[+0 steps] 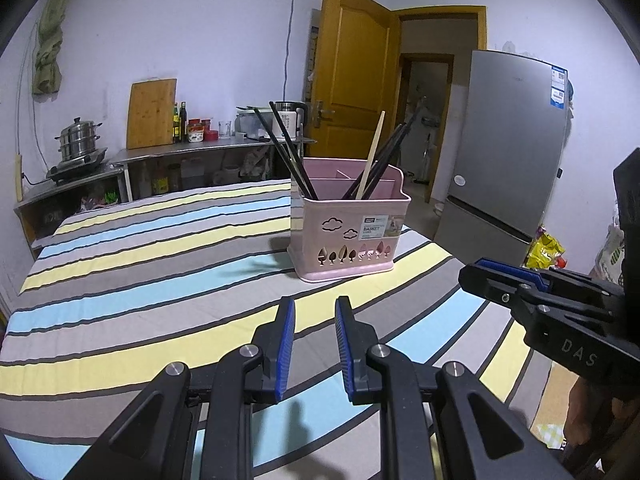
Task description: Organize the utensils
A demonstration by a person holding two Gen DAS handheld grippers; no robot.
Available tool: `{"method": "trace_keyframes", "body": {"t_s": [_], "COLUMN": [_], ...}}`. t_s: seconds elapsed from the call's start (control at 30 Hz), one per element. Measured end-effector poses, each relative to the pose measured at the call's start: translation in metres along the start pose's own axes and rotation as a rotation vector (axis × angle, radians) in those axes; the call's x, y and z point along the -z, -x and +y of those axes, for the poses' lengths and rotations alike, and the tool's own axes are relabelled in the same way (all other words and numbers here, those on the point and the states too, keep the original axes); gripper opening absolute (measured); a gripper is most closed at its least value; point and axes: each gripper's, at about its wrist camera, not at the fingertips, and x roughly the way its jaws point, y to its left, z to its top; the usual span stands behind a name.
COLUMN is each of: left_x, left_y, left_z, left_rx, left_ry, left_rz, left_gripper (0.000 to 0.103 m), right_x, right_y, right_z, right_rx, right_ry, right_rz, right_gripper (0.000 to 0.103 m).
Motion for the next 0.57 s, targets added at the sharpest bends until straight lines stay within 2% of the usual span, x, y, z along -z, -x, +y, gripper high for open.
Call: {"method": "trace_keyframes", "body": {"t_s": [0.57], "left_x": [-0.0003], "left_y": [0.0006], "left_z": [0.0015], "left_rx": [0.001], "left_ry": [0.006], "left_rz": [-0.011], "left_gripper": [0.020], "right_x": [0.0001], "right_y": [0.0004], "right_z": [-0.0010], "right_rx": [0.007], "right_ry": [0.003], "right_rz": [0.000], "right_gripper": [0.019]}}
